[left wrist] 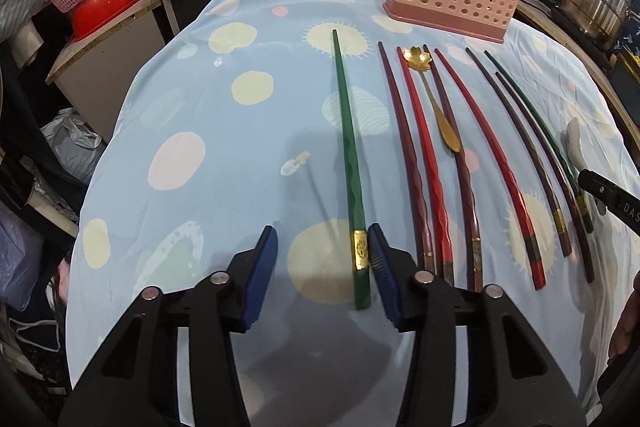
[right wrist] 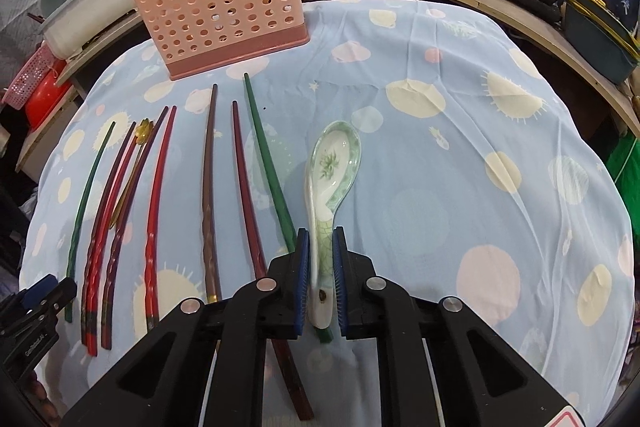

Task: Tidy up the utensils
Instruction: 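Close the left tool on the green chopstick while the right tool grips the white spoon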

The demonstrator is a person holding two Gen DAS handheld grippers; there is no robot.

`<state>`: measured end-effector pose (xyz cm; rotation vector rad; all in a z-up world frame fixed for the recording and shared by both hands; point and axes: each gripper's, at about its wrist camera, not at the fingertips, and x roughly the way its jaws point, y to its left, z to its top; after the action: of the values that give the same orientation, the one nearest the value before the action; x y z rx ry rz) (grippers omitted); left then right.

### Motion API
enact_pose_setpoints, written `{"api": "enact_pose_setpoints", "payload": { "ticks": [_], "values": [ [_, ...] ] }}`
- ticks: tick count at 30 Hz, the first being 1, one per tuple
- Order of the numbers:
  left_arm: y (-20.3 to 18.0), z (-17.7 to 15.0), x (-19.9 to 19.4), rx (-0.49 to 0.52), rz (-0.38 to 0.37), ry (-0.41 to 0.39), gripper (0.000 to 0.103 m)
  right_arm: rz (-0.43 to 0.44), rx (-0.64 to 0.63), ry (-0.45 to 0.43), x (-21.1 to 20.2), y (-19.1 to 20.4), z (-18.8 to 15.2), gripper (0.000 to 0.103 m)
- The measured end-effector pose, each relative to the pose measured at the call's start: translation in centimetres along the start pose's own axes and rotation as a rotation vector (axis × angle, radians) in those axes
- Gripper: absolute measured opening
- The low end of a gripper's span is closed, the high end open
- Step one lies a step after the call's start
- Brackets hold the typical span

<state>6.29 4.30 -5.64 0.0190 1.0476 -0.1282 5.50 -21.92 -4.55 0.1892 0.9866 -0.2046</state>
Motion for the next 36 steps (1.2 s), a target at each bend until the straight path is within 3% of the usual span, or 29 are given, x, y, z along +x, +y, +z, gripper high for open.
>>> {"api": "enact_pose_setpoints", "payload": {
  "ticks": [6, 8, 24, 36],
  "values": [
    [0.1, -0.5, -0.6, -0.002, -0.047, 0.009, 0.011, 0.005, -0.003, -0.004, -1.0, -0.1, -1.0, 0.011],
    [0.2, -0.7, -0.8, -0.009, -0.065, 0.016, 0.007, 0.008, -0.003, -0.007, -1.4, -0.1, -1.3, 0.011],
    [0.0, -0.5, -5.3, -0.005, -0.101, -0.07, 0.007, 0.048, -0.003, -0.056, -5.4, -0.5, -2.4, 0.009],
    [0.1, 3.8, -11.1, -0.009, -0.127, -0.219, 0.007, 0.105, 0.01, -0.102, -7.8, -0.7, -0.6, 0.005]
  ]
}}
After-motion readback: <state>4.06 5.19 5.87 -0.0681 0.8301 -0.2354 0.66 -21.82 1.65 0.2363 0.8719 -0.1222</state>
